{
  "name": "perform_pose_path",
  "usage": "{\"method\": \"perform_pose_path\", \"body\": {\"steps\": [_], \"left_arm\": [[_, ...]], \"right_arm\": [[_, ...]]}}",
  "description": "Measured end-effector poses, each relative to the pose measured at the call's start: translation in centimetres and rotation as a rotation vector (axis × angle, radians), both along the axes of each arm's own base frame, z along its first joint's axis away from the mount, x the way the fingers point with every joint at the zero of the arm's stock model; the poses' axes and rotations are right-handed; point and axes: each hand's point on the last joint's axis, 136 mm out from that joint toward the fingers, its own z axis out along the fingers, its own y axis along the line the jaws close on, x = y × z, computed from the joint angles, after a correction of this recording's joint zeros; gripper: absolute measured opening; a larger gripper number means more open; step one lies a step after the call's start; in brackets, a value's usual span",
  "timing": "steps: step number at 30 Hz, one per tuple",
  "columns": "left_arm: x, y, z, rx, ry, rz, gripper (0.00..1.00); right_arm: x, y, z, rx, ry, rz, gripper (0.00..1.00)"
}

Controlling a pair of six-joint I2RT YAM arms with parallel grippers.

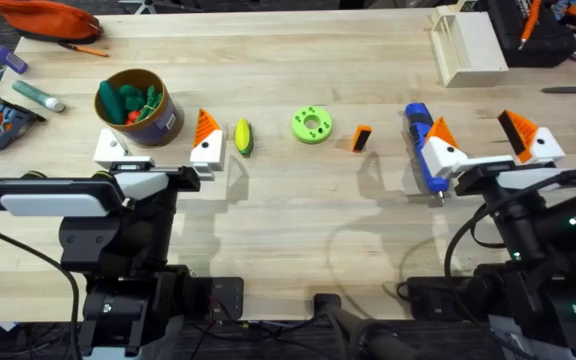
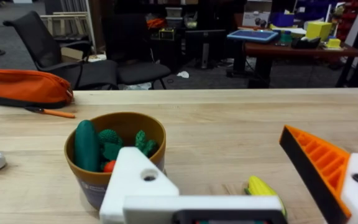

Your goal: Pick up the gripper from the table and insert it into the empty holder that is missing its gripper. Then pick up a screw, insert it into the mounting hole, and use the screwdriver to tighten it. Finally, clean up the table by picking up the vegetable and placing it into the bucket.

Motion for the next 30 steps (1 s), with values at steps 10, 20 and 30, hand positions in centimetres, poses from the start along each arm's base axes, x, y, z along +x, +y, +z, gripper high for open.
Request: {"method": "perform_pose_path", "body": {"steps": [10,20,30], "left_arm": [[0.0,0.0,0.0,0.000,-0.001,0.000,0.987],[-1.4,0.3,5.1,0.000,-0.007,0.018,0.985],[-1.3,1.1,12.0,0.010,0.273,0.066,0.985]], "right_arm": [[0.0,0.1,0.2,0.000,-0.006,0.004,0.992],[-1.5,0.1,9.8,-0.018,-0.249,0.004,0.992],[-2.1,0.1,12.4,-0.022,0.097,0.012,0.993]]}}
